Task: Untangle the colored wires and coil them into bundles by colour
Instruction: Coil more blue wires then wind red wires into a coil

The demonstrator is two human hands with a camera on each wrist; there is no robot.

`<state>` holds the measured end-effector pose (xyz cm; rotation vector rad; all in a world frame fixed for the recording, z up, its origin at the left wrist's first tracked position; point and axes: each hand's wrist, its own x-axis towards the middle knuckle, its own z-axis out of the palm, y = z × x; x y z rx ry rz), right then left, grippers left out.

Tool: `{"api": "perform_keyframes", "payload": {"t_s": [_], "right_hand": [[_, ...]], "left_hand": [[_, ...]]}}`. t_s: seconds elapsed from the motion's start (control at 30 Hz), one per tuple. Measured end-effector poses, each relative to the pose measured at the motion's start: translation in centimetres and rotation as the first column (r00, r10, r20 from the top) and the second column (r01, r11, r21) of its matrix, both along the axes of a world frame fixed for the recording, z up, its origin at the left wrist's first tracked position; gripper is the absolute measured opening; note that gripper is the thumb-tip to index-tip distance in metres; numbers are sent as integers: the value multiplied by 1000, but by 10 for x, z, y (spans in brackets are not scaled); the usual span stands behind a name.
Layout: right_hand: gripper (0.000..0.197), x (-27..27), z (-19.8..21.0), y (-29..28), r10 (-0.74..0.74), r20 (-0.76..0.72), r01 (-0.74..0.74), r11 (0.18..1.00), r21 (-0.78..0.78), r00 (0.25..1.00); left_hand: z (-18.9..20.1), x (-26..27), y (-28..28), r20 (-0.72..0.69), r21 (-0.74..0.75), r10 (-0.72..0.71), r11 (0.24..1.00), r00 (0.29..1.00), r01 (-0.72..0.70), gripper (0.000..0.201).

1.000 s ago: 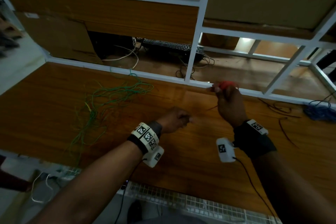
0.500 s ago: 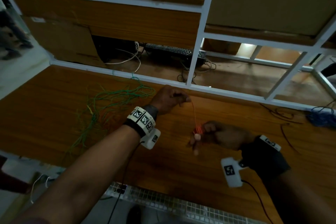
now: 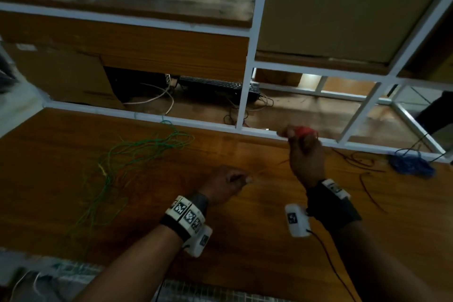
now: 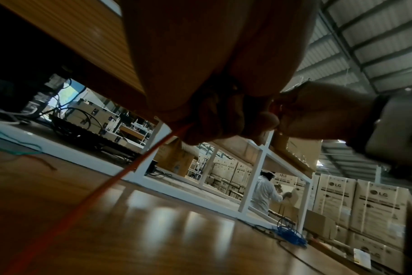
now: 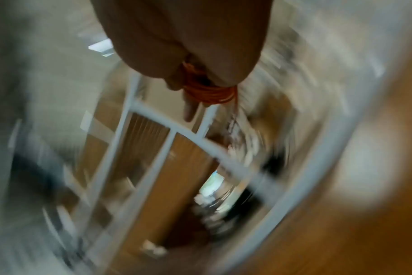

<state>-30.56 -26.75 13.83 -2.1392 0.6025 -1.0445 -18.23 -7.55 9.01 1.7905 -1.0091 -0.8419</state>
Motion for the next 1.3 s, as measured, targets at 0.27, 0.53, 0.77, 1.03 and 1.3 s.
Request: {"api": "perform_keyframes", "payload": {"t_s": [0.27,0.53,0.77,1.03,1.3], "right_hand": [[25,-18,-40,8,380,-649,-372,915,157,659],[41,-23,-15,49,895,31,-573,258,778,445],[39,-1,24,52,313,745,-759,-102,643,589],[32,0,0,15,118,-137,-121,993,-14,984],[54,-21,-12,34,728,-482,-489,685,540,487]], "left_hand": [[32,43,13,250,-72,96,994,963,-80,17],[48,55,-6,166,-241,86,970,982,-44,10],[21,5,-19,54,-274,13,962,998,3,18],[4,1,-2,335,-126,116,989,935,-77,14],[29,36,0,424,-242,85,970,902,23,14]]}}
